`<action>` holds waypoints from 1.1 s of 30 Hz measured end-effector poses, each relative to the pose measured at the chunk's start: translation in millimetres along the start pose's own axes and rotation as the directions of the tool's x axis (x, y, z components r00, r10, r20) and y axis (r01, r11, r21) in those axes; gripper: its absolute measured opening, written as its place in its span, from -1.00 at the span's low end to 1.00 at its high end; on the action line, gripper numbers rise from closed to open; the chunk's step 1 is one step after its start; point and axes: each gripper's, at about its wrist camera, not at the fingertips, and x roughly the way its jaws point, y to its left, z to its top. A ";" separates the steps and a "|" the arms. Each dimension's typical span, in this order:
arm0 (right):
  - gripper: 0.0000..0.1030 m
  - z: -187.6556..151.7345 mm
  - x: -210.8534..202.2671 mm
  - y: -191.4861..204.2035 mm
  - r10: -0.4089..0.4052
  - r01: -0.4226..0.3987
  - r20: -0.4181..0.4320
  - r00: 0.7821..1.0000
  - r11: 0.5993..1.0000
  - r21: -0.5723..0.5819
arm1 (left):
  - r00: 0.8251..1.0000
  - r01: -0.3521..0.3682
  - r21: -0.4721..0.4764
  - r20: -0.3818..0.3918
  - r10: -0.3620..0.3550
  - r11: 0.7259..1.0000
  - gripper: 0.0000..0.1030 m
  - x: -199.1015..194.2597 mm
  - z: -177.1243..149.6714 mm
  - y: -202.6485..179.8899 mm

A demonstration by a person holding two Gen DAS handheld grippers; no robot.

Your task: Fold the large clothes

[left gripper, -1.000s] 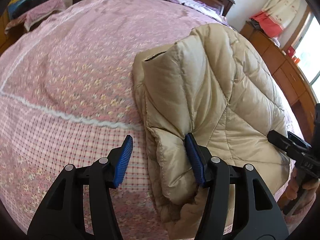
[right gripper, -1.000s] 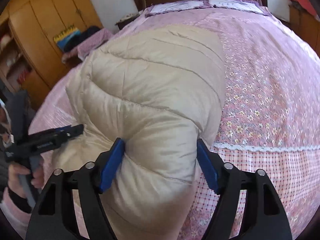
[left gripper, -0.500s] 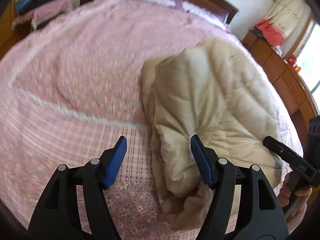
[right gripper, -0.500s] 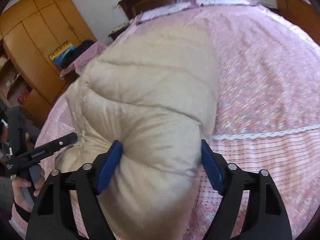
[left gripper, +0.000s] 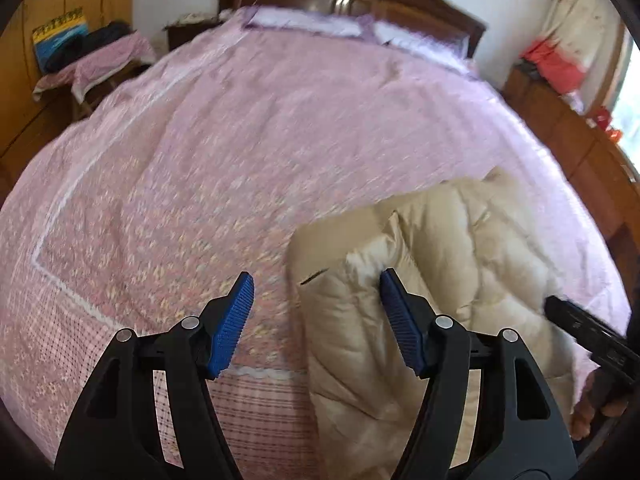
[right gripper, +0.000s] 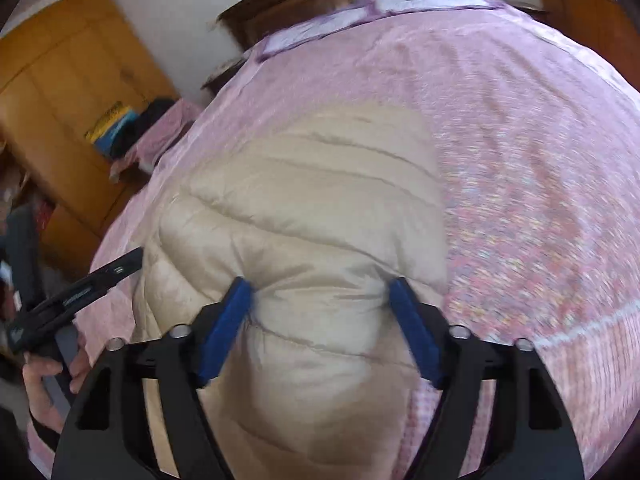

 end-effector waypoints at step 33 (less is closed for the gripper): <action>0.89 -105.7 -106.0 30.9 -0.086 0.090 0.121 0.989 0.996 -0.027 | 0.995 0.104 0.072 -0.001 -0.104 0.992 0.91 -97.8 -103.9 -17.8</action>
